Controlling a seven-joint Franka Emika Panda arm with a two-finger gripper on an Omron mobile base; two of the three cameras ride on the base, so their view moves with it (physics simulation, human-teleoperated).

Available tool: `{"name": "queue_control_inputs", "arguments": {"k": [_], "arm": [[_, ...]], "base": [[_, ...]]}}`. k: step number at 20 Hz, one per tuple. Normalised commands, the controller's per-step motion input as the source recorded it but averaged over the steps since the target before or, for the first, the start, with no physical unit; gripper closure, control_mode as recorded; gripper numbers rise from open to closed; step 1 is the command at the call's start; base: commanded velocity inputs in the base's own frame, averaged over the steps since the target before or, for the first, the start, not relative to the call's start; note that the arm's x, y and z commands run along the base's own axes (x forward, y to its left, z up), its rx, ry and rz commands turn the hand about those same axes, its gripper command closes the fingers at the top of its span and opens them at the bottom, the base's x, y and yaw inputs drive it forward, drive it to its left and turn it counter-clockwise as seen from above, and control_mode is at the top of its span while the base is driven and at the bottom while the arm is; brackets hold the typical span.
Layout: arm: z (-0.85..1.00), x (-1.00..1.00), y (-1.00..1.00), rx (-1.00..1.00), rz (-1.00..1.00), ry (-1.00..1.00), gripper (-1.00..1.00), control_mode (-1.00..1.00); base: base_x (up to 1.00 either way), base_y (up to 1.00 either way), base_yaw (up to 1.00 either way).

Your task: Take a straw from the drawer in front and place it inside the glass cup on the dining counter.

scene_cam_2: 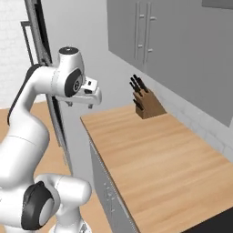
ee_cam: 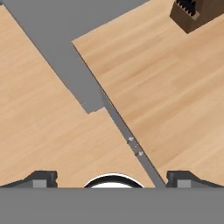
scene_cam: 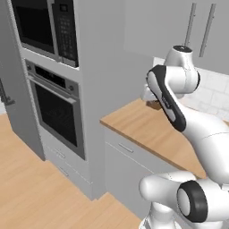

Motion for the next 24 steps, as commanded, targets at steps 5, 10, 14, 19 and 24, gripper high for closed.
{"name": "queue_control_inputs", "arguments": {"k": [5,10,14,19,24], "arm": [[0.00,0.00,0.00,0.00,0.00,0.00,-1.00,1.00],[0.00,0.00,-0.06,0.00,0.02,0.00,-1.00,-1.00],[0.00,-0.04,0.34,-0.04,0.07,-0.14,-1.00,-1.00],[-0.05,-0.10,1.00,-0.27,0.03,-0.19,-1.00,-1.00],[-0.52,0.13,1.00,-0.43,-0.01,-0.05,-1.00,-1.00]], "base": [[-0.08,-0.58,0.04],[0.00,-0.29,0.00],[0.00,0.00,0.00],[0.00,0.00,0.00],[0.00,0.00,0.00]]}}
